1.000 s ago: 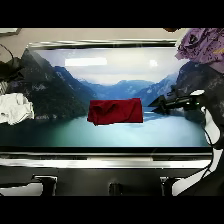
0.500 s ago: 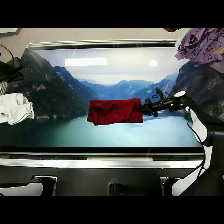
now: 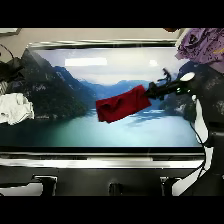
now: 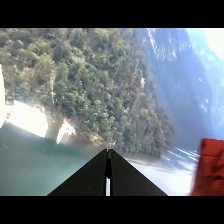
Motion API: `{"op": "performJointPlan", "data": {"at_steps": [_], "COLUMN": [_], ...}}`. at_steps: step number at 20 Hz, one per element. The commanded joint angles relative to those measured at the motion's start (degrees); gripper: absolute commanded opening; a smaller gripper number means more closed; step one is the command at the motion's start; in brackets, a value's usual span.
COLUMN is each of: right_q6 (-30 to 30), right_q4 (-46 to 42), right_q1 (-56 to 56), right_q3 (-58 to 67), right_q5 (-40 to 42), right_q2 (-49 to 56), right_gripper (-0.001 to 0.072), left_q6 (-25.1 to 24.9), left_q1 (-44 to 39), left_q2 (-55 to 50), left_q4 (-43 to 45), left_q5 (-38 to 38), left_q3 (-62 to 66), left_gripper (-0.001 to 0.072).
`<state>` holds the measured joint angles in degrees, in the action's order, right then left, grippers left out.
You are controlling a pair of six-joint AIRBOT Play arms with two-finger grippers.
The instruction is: Fold the clothes and pants, and hang the long-sleeved shirts on hangers.
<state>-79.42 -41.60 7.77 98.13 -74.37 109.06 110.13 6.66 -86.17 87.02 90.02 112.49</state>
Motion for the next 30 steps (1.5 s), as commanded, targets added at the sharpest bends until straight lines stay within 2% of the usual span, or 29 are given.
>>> {"op": "performJointPlan", "data": {"at_steps": [1,7,14,17,24,27,30], "right_q6": [-7.65,-17.79,-26.49,-29.33,-37.75,-44.46,-44.96], "right_q4": [-2.62,-4.17,-6.1,-8.33,-17.29,-25.86,-30.82], "right_q1": [3.74,13.97,25.18,28.3,31.91,31.91,31.91], "right_q3": [9.99,18.99,19.1,19.1,19.1,19.04,18.29], "right_q5": [1.31,4.98,12.79,13.66,5.64,-1.88,-10.84], "right_q2": [-0.07,-0.24,-3.82,-6.38,-11.56,-12.96,-13.35], "right_gripper": [0.0023,0.0023,0.0023,0.0022,0.0022,0.0021,0.0022], "left_q6": [-0.02,0.0,0.02,0.9,0.87,0.85,0.85], "left_q1": [0.04,0.04,0.04,0.04,0.04,0.07,0.07], "left_q2": [-0.04,-0.04,-0.02,-0.02,-0.02,0.02,0.02], "left_q4": [0.02,0.02,0.02,0.0,0.0,0.02,0.02], "left_q5": [0.0,0.04,1.77,2.23,5.27,7.74,9.6], "left_q3": [0.0,0.0,0.0,0.0,0.0,0.0,0.0], "left_gripper": [0.0019,0.0019,0.0019,0.0019,0.0019,0.0019,0.0019]}}
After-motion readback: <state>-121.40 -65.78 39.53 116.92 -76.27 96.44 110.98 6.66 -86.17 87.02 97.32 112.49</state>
